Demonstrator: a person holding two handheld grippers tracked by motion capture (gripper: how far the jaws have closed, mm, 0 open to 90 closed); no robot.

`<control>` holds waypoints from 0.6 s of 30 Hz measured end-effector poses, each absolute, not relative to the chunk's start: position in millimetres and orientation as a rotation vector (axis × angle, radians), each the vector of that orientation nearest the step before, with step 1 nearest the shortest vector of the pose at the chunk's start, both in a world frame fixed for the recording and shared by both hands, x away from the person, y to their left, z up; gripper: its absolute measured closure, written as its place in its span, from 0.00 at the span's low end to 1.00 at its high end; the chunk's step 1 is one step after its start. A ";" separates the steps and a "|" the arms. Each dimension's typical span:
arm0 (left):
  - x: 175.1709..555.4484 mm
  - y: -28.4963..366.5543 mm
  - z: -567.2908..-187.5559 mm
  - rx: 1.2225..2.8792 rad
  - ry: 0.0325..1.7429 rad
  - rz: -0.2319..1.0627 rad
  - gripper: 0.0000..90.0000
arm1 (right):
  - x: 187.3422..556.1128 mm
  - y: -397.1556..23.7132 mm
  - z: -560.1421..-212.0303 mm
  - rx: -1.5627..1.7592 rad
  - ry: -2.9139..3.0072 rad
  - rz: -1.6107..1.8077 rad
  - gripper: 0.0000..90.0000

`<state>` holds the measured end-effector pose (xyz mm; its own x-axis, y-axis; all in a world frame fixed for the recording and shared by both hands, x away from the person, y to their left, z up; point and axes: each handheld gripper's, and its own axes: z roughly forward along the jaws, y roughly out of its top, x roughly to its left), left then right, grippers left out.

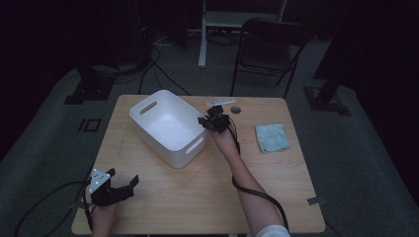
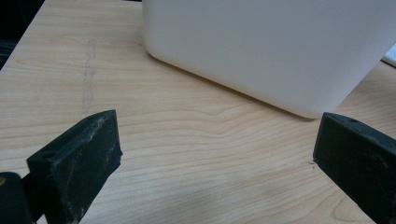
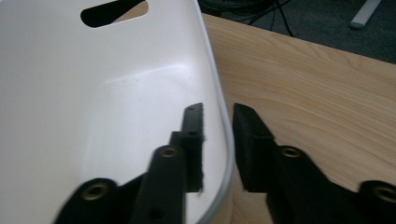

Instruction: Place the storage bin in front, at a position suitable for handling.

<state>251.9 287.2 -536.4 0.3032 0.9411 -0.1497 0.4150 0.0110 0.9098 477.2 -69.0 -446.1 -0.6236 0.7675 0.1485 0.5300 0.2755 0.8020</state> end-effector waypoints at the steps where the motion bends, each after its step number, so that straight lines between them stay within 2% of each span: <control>1: 251.8 287.0 -536.3 1.576 1.273 0.665 0.01 | 477.2 -67.5 -445.9 1.195 2.278 1.258 0.89; 6: 251.0 285.7 -535.4 1.546 1.250 0.656 0.01 | 479.9 -65.6 -443.5 1.177 2.291 1.216 0.94; 11: 250.6 284.7 -534.4 1.574 1.266 0.696 0.01 | 480.4 -65.5 -442.8 1.167 2.299 1.205 0.94; 18: 249.4 291.8 -534.3 1.504 1.249 0.715 0.01 | 478.9 -67.3 -442.3 1.144 2.315 1.202 0.95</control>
<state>249.4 291.8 -534.3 0.2886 0.9450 -0.1542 0.3457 0.0473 0.9371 478.9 -67.3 -442.3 -0.6417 0.7608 0.0968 0.5171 0.3360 0.7872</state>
